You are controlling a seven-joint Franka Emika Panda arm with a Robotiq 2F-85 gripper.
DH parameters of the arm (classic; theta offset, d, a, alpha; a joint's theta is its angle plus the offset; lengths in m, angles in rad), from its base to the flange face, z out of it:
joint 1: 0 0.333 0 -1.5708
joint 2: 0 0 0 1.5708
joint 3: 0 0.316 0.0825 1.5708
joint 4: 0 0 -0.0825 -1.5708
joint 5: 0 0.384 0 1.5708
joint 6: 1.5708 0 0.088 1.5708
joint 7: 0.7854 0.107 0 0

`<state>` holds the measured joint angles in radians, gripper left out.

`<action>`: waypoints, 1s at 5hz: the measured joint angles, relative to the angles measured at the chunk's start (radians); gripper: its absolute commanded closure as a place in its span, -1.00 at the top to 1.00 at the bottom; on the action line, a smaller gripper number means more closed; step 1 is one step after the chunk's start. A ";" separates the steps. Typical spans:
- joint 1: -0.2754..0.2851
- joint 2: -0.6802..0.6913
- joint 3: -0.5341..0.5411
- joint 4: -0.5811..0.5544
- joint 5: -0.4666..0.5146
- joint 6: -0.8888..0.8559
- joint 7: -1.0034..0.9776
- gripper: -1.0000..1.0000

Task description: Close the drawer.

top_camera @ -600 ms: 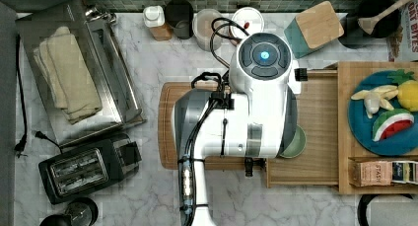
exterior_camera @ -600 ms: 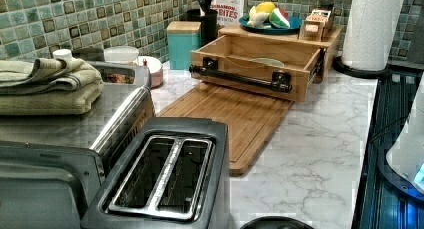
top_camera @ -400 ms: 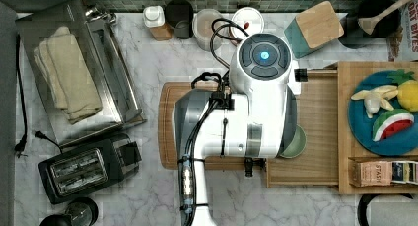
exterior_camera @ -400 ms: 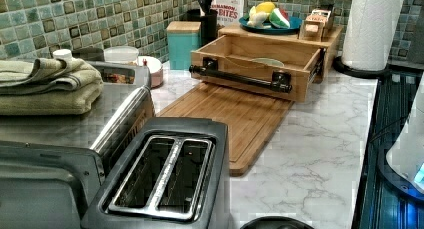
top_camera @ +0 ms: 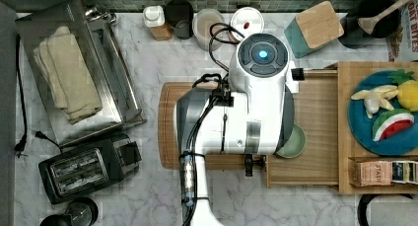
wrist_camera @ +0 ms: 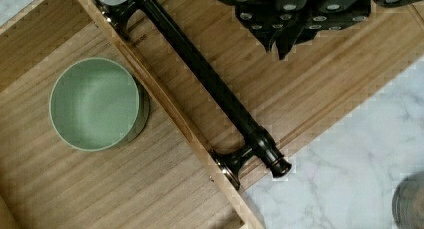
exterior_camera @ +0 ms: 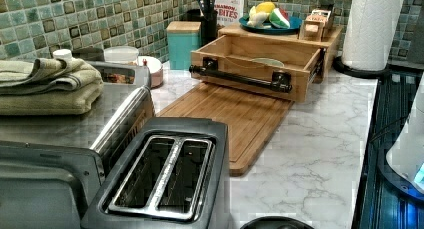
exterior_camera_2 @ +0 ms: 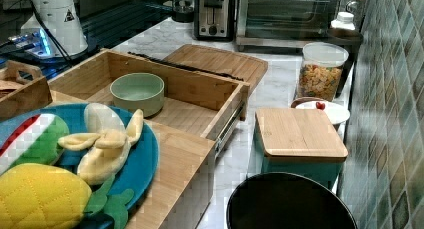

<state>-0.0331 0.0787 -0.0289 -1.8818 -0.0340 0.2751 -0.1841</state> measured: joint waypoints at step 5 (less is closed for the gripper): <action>0.095 -0.024 0.034 -0.146 -0.032 0.197 -0.308 -1.00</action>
<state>0.0624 0.0543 0.0054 -2.0273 -0.0656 0.4717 -0.4924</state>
